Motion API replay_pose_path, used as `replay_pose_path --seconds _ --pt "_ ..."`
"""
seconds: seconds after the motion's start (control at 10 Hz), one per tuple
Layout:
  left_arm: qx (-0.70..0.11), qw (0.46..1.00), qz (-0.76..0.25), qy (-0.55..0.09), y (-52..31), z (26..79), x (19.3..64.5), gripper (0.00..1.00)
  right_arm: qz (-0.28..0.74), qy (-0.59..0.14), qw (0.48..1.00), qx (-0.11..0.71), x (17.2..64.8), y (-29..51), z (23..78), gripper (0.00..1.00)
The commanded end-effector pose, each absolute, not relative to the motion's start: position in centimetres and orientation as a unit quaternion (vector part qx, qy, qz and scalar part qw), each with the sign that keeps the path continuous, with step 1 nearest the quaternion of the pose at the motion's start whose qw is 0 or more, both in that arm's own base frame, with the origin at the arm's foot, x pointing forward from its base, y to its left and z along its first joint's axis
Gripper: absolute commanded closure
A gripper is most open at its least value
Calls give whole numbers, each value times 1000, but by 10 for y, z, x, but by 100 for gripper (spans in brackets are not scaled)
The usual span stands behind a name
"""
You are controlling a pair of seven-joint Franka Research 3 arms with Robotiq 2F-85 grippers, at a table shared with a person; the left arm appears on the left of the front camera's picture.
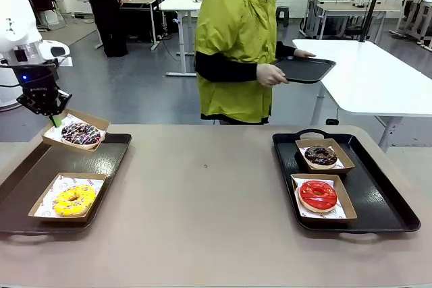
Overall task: Individually package the donuts and arrange them on the tray.
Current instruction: Place the picked Paper togo box on the Handle tray.
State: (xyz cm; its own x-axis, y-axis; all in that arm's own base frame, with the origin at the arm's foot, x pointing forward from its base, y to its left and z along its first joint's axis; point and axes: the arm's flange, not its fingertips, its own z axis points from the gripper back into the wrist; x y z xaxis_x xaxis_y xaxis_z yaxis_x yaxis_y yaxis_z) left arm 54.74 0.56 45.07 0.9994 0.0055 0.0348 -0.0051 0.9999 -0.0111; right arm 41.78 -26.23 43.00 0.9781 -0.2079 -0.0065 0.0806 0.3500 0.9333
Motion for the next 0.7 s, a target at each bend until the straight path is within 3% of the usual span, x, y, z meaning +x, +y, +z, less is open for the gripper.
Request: replay_pose_path --seconds 0.0,0.6 --pt "-17 999 -6 -39 9 453 563 99 -83 -52 820 564 418 -264 430 0" --pt "-6 1000 3 -17 6 451 547 99 -83 -52 820 564 418 -264 430 0"
